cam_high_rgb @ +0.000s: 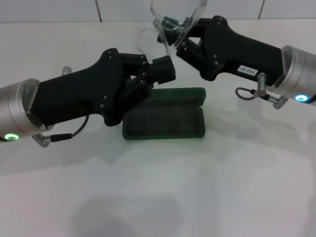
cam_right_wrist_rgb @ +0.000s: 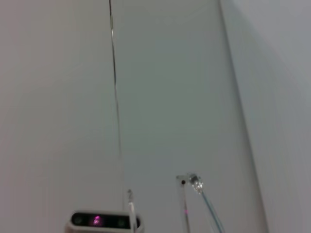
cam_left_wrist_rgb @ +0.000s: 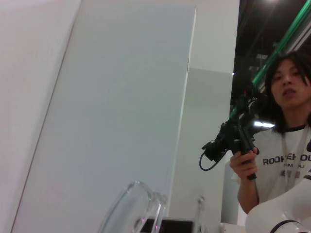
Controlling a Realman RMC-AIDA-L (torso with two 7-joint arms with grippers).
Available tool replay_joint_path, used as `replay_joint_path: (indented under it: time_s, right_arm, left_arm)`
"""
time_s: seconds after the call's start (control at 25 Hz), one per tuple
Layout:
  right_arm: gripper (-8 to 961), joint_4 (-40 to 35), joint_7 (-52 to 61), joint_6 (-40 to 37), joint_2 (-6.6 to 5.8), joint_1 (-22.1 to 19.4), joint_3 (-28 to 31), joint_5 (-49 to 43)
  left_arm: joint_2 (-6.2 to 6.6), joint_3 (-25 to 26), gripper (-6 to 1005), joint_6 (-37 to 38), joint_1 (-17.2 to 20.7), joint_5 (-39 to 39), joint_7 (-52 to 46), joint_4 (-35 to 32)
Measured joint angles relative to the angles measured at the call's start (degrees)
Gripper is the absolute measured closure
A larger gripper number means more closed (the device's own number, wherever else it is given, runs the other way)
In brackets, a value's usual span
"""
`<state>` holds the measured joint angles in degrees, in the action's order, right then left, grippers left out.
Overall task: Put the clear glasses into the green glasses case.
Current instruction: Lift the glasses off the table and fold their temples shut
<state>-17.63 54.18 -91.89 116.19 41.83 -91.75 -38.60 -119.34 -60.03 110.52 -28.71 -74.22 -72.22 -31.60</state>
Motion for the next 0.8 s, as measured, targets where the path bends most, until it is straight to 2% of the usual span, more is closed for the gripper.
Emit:
replay_joint_path:
  time_s: [0.28, 0.8]
  right_arm:
    - [840, -0.27, -0.40, 0.58, 0.00, -0.46, -0.85, 1.17]
    - [840, -3.11, 0.04, 5.83, 0.00, 1.15, -10.46, 1.46]
  left_arm:
    - [-0.01, 0.00, 956, -0.01, -0.08, 0.00, 0.58, 0.40]
    - [-0.08, 1.45, 956, -0.05, -0.08, 0.10, 1.29, 2.09]
